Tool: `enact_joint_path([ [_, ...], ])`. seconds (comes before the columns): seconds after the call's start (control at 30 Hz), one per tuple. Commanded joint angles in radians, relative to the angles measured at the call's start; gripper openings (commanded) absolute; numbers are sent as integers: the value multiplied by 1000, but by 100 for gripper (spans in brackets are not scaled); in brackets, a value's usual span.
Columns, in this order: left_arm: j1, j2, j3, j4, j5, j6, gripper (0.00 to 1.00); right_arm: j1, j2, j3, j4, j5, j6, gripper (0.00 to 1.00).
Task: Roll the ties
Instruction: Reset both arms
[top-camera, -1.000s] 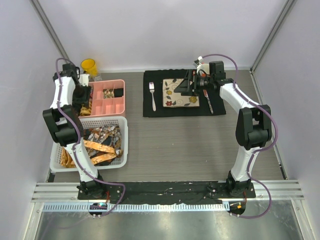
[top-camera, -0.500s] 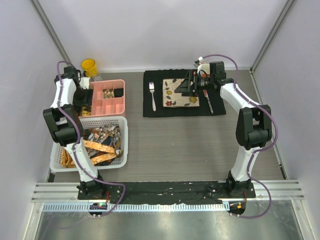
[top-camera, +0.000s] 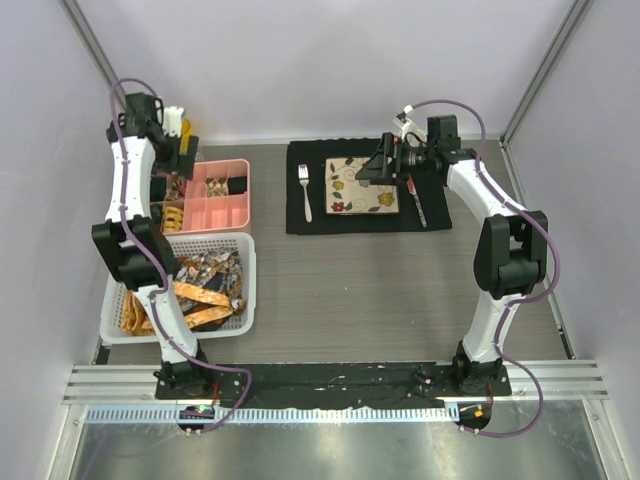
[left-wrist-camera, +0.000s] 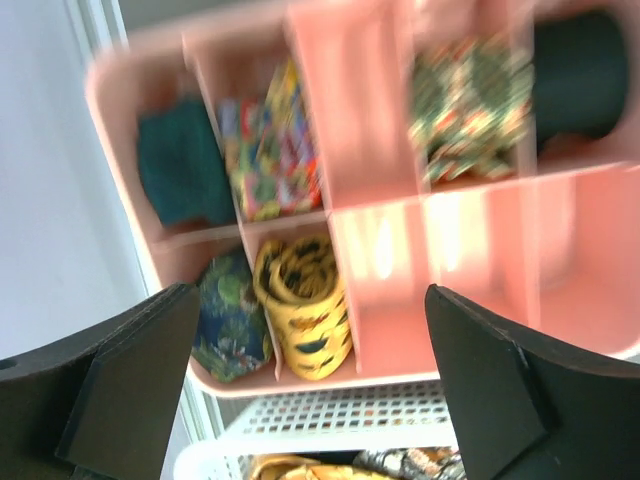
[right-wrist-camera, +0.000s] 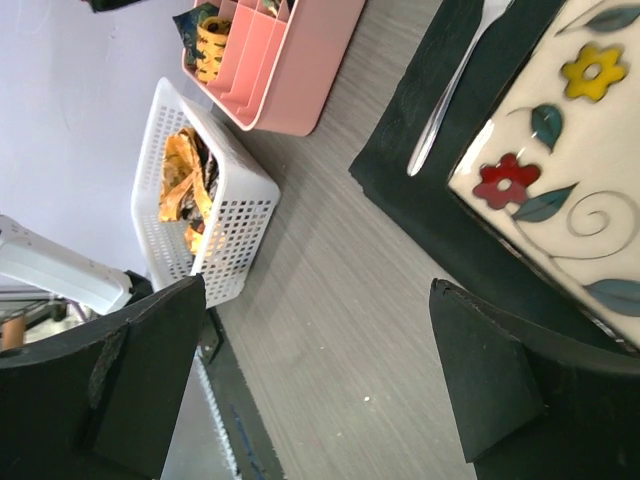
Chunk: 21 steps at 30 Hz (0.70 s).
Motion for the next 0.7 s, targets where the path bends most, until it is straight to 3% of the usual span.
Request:
enact_joint_path([
  [0.0,-74,-67,190,2,-1,18,100,-28,-24,107,-97,35,-118,99],
  [0.13,-175,-69,259,51,-111,-8,99,-66,-44,139,-153,92,-170,100],
  [0.23,-304,-84,224,113,-256,39,100,-102,-79,133,-187,173,-224,100],
  [0.33,-408,-110,132,151,-314,98,100,-122,-105,119,-250,318,-290,99],
  [0.47,-487,-158,-61,246,-236,46,100,-123,-120,69,-340,578,-354,100],
  [0.53,-507,-141,-80,237,-155,-41,100,-123,-133,3,-347,690,-399,100],
  [0.67,-510,-83,-73,189,-21,-203,99,-122,-188,-129,-331,726,-454,99],
])
